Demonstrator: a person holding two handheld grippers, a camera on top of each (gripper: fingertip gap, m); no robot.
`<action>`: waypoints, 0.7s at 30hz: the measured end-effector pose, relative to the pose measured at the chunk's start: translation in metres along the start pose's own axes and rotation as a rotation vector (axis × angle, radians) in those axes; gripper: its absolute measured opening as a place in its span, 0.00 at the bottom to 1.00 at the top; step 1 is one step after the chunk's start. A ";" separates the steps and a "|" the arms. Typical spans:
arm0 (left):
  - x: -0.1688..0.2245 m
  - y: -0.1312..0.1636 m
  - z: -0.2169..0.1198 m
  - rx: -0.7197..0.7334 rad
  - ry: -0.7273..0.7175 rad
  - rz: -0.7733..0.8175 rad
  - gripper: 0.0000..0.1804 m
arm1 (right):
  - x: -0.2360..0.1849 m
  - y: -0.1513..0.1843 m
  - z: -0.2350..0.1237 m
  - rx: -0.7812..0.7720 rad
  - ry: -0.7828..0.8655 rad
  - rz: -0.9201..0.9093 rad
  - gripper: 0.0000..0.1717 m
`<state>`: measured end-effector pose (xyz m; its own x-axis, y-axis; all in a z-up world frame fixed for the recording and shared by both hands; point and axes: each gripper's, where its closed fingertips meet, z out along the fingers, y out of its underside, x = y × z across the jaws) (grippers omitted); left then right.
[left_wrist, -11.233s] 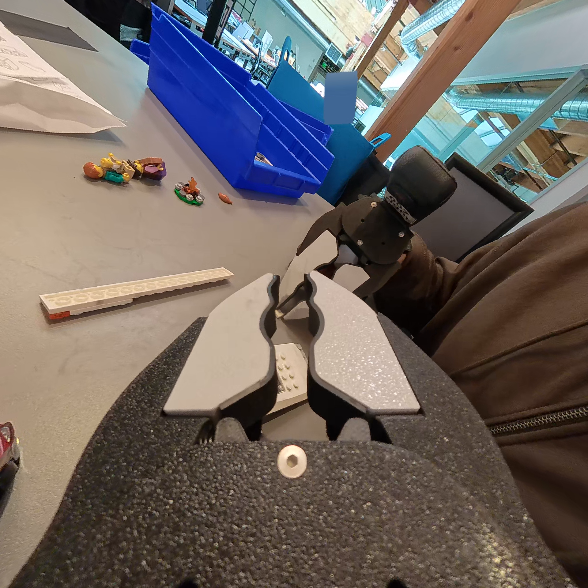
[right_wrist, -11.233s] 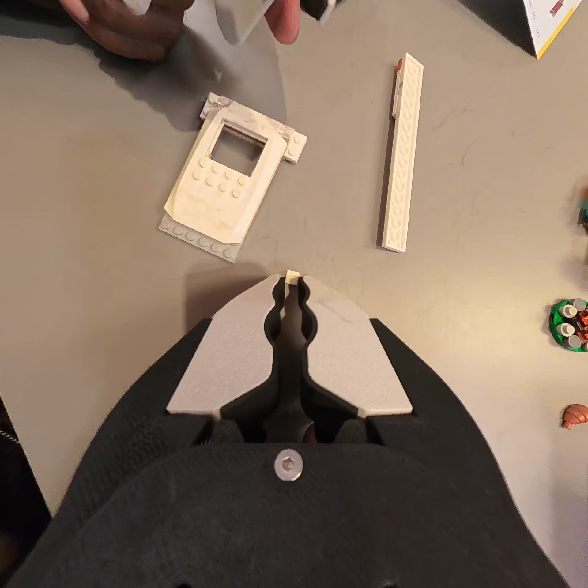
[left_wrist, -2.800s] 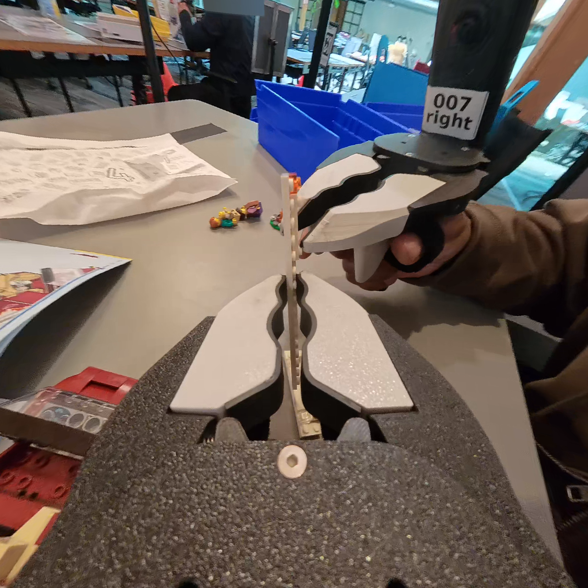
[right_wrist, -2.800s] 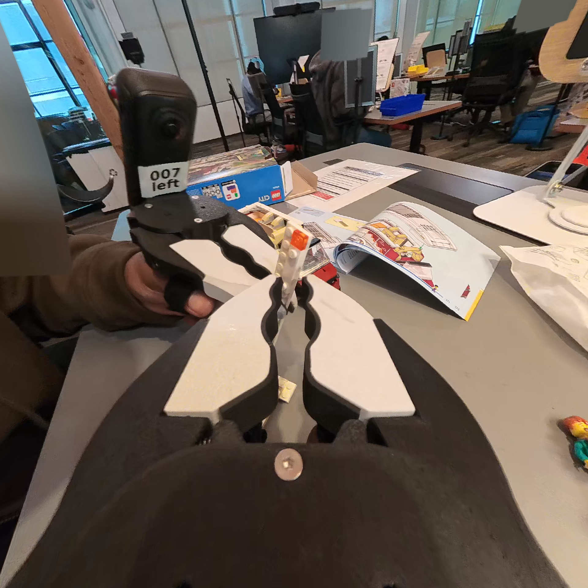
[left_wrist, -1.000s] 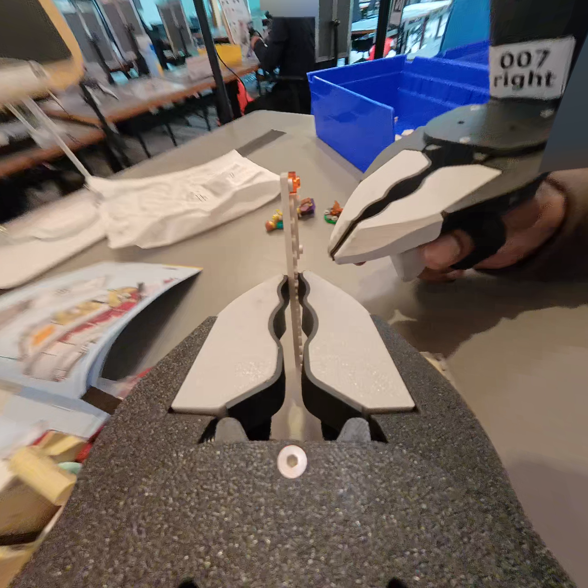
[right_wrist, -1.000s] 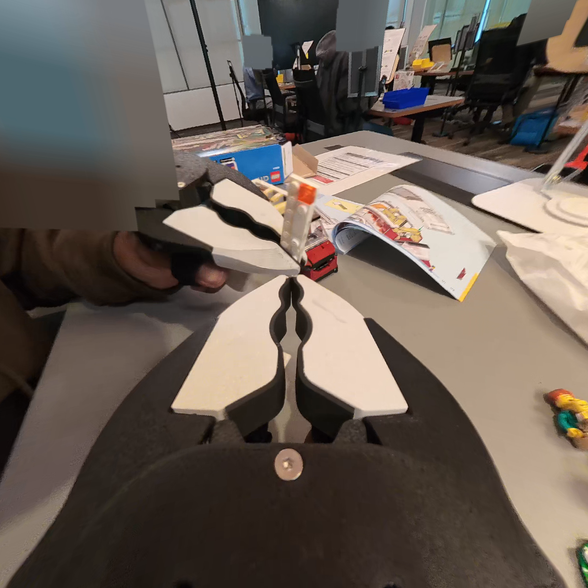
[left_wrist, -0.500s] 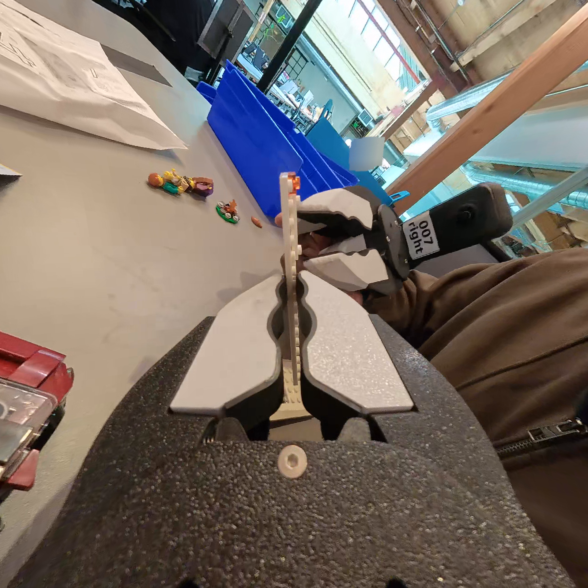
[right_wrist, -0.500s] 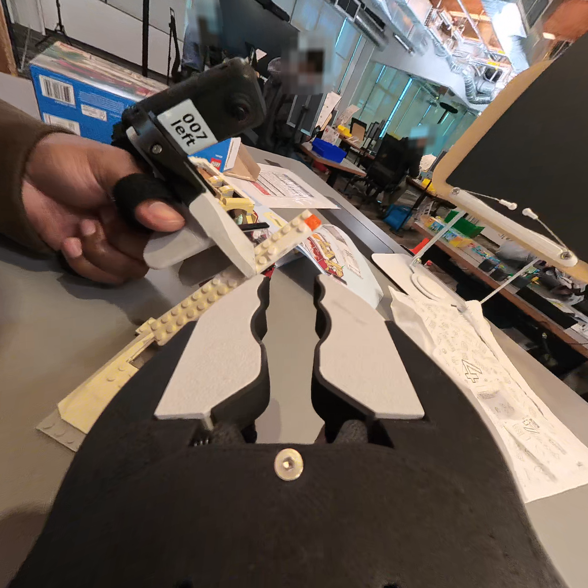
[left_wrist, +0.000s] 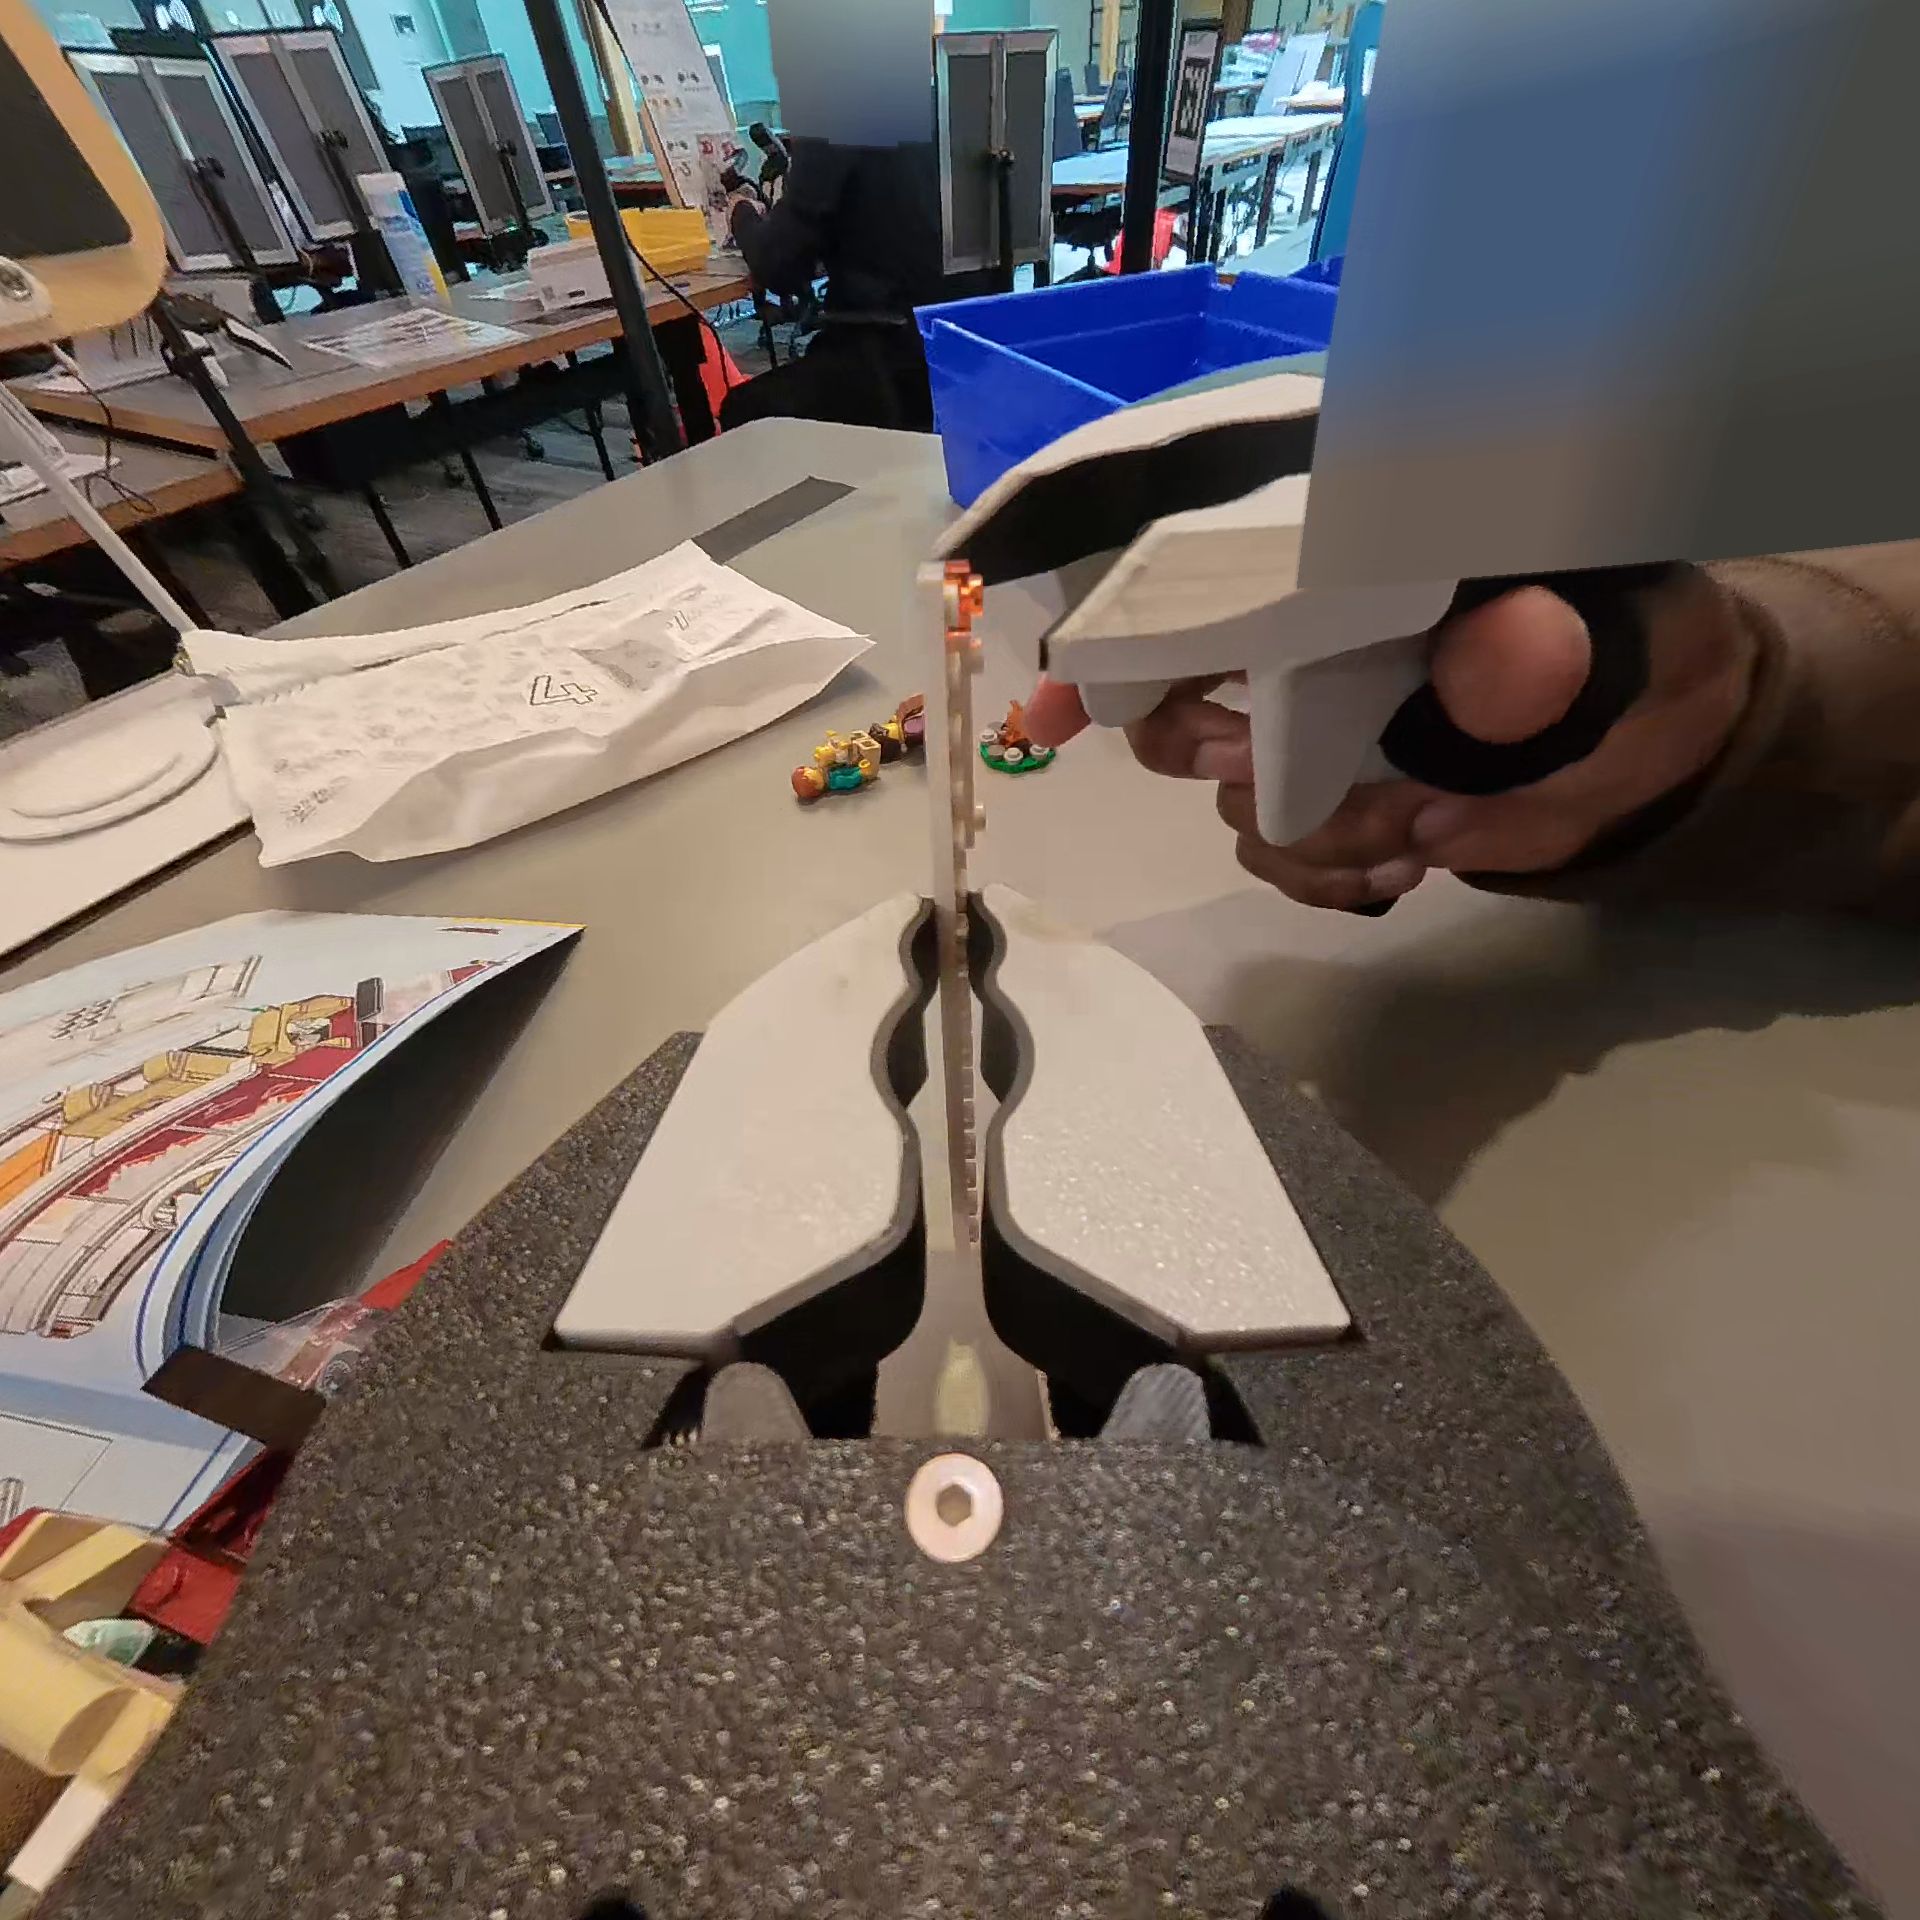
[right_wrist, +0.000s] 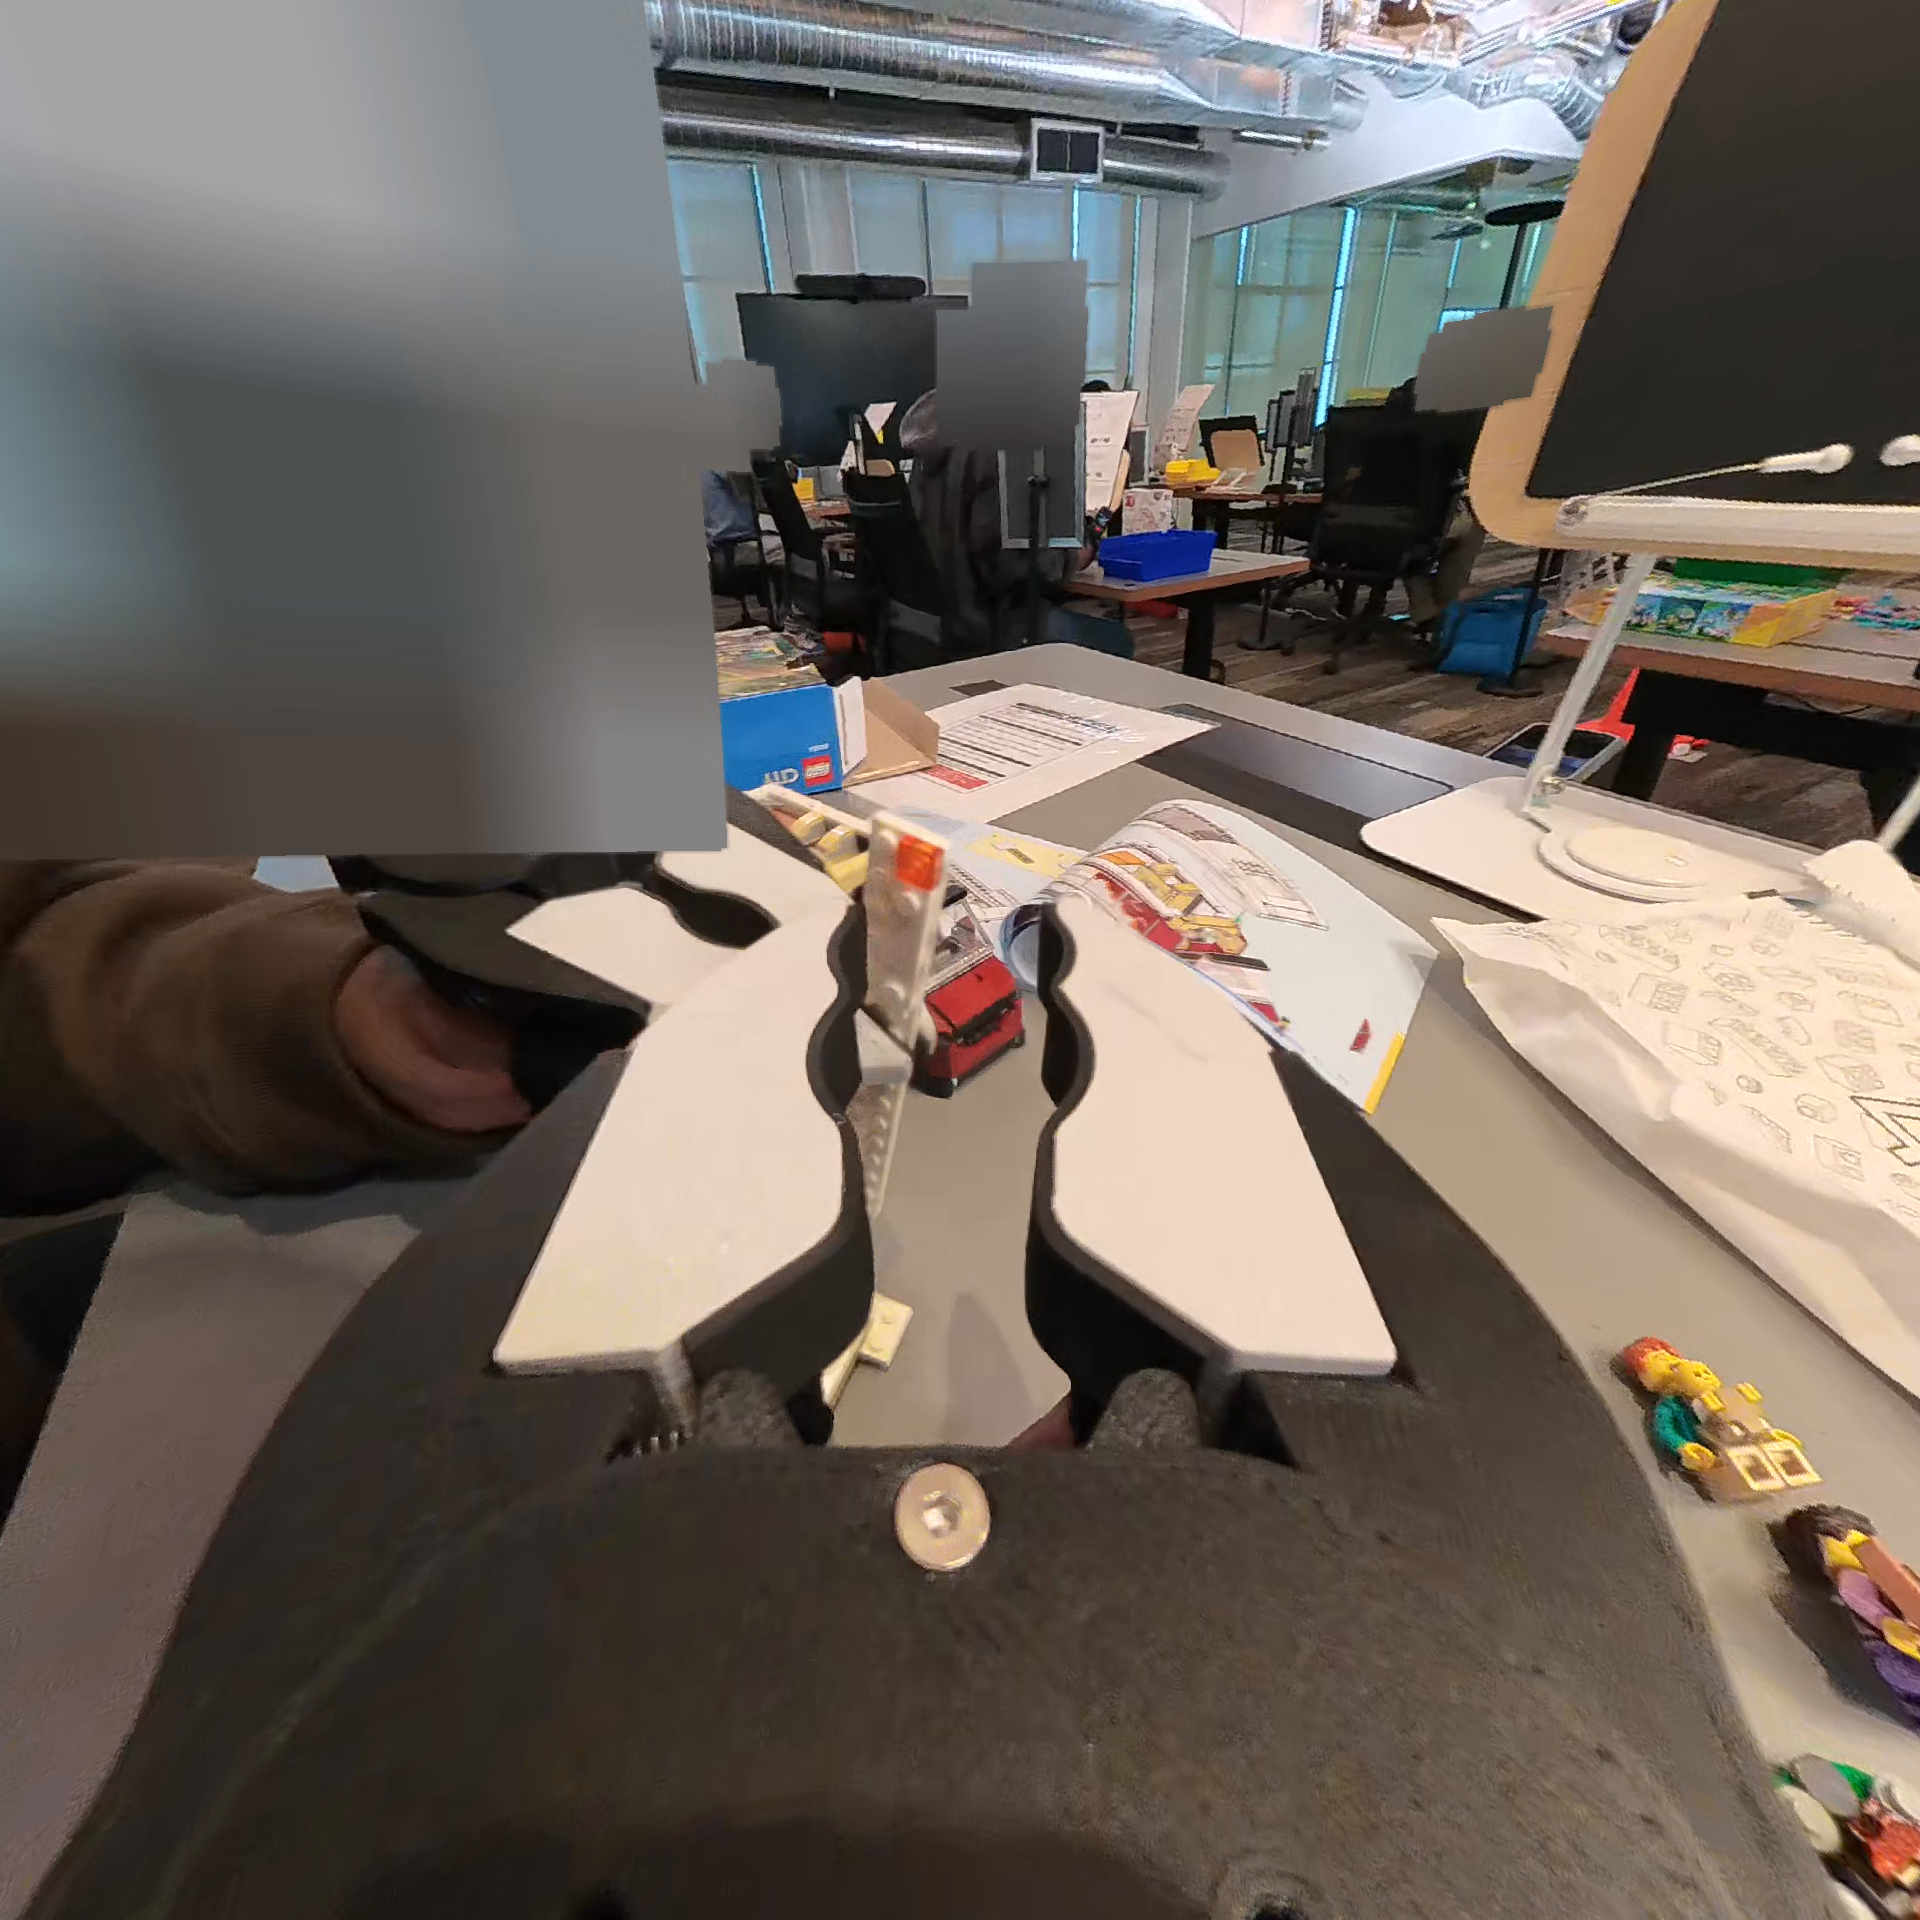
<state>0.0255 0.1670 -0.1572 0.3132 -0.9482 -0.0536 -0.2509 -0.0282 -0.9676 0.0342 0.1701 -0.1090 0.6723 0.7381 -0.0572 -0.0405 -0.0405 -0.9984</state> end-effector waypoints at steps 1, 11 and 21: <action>0.002 0.001 0.001 -0.002 0.002 0.011 0.03 | -0.002 0.001 0.000 -0.004 -0.010 0.001 0.17; 0.010 0.001 0.003 0.008 0.050 -0.016 0.03 | -0.008 0.010 0.003 -0.047 -0.029 -0.021 0.08; 0.009 0.005 0.004 -0.032 -0.058 0.185 0.03 | -0.006 0.009 0.002 -0.026 -0.048 0.057 0.10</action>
<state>0.0304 0.1596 -0.1633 0.3111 -0.9184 -0.2444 -0.3378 0.1335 -0.9317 0.0281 0.1664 -0.1173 0.6333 0.7654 -0.1143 -0.0576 -0.1006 -0.9933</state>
